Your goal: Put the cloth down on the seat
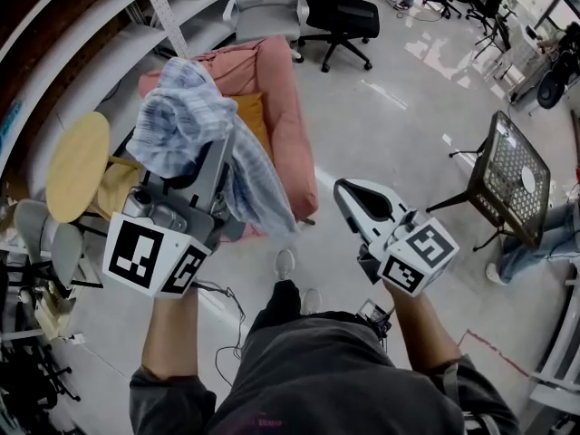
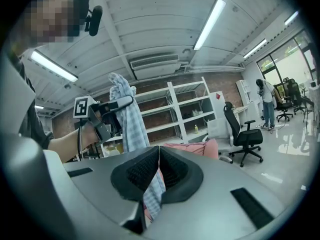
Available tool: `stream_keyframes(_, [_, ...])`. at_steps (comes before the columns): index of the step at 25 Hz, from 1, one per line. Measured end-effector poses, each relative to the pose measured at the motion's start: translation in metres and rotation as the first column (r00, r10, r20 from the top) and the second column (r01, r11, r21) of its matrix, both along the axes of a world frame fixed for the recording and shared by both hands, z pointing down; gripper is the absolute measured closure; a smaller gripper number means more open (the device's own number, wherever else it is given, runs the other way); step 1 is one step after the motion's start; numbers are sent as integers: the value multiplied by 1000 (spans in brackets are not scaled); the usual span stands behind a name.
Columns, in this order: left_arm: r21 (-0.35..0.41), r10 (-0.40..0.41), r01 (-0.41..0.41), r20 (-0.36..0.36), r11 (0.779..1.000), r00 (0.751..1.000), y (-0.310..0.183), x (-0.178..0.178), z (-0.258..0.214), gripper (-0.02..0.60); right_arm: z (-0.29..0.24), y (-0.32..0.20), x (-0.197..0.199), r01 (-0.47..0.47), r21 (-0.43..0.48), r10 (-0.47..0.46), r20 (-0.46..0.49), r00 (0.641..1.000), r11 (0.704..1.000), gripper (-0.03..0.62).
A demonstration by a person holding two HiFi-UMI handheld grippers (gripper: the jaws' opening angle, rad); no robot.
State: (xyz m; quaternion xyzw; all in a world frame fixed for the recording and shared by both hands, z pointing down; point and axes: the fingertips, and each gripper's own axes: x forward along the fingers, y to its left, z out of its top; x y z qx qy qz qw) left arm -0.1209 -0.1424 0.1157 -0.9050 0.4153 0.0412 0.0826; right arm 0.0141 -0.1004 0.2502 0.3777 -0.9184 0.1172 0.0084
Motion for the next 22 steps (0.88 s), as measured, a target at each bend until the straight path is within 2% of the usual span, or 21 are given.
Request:
stream_keyframes(4, [-11, 55, -55, -1, 998, 999, -40, 9, 13, 529, 3, -40, -7, -24, 4, 24, -4, 1000, 1000, 579])
stream_keyframes(8, [-18, 90, -90, -9, 996, 996, -87, 5, 20, 531, 3, -85, -20, -45, 8, 45, -12, 999, 999, 579])
stream_keyframes(14, [38, 133, -131, -35, 991, 991, -156, 0, -15, 529, 2, -144, -21, -95, 5, 95, -12, 995, 995, 579])
stream_keyframes(18, [59, 196, -194, -24, 979, 980, -184, 22, -18, 530, 0, -172, -26, -122, 23, 123, -20, 992, 992, 579])
stream_keyframes(22, [11, 233, -232, -29, 973, 972, -201, 43, 9, 530, 0, -196, -26, -145, 31, 145, -14, 989, 989, 579])
